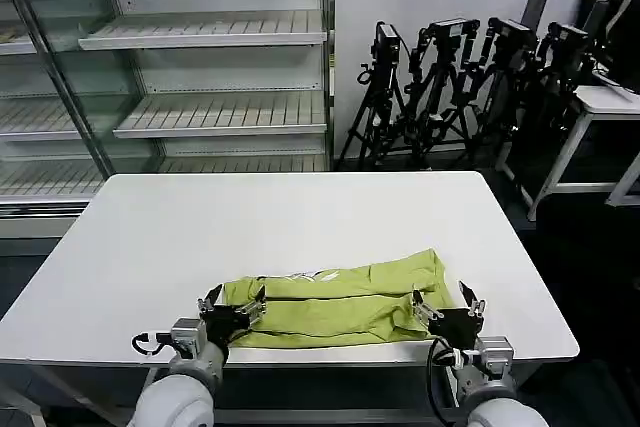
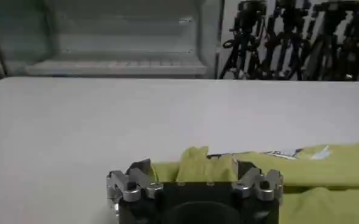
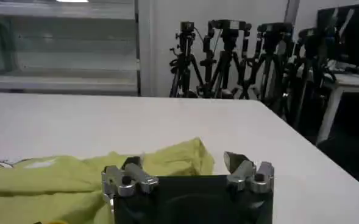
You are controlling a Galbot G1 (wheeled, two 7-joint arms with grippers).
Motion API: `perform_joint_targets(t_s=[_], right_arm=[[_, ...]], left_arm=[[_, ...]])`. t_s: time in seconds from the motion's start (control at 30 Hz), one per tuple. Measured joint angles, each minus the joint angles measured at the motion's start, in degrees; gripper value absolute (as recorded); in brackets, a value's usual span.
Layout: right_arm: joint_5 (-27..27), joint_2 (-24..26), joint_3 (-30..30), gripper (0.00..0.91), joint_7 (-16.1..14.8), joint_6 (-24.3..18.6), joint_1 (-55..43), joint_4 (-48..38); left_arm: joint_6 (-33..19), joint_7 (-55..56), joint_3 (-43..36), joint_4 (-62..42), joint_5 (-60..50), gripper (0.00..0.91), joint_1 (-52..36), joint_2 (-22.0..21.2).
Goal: Fold and organize the clothes.
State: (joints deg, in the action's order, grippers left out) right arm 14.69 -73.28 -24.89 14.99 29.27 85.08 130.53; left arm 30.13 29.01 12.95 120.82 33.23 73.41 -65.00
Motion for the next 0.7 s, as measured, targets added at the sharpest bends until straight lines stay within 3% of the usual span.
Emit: perform_joint_targets(t_s=[0.03,0.07,0.1,0.17,0.33,0.7], right_arm=[[-0.21,-0.12,-0.11,0.907,-0.16,-0.11,0.26,0.18],[-0.41,-0.28,-0.18,0.907,-0.37,-0.27,0.49,0.41],[-0.56,-0.39,-0.23,0.907,-0.49,-0.37,0.66,0.58],[-0.91,-0.65,-0.23,0.907,-0.77,-0.54,0.94,0.85],[-1.47,-1.14,-0.11,0.907,-1.17,-0.79,1.46,1.39],[-1.82,-2.03,-0.21,0.907,-1.17,-1.37,1.56,1.62]], left_arm=[[-0.07,0.27,-0.13,-0.35,-0.06,0.836,0.02,-0.48],[-0.15,0.61,-0.22,-0.71,-0.15,0.705,0.03,-0.96],[-0.29,0.91,-0.27,-1.03,-0.28,0.322,0.03,-1.36],[-0.5,1.51,-0.29,-1.66,-0.48,0.151,0.03,-2.07],[-1.49,2.6,-0.16,-2.82,-0.91,0.04,0.19,-3.45],[-3.29,2.96,0.05,-3.3,0.23,0.04,1.05,-6.17]])
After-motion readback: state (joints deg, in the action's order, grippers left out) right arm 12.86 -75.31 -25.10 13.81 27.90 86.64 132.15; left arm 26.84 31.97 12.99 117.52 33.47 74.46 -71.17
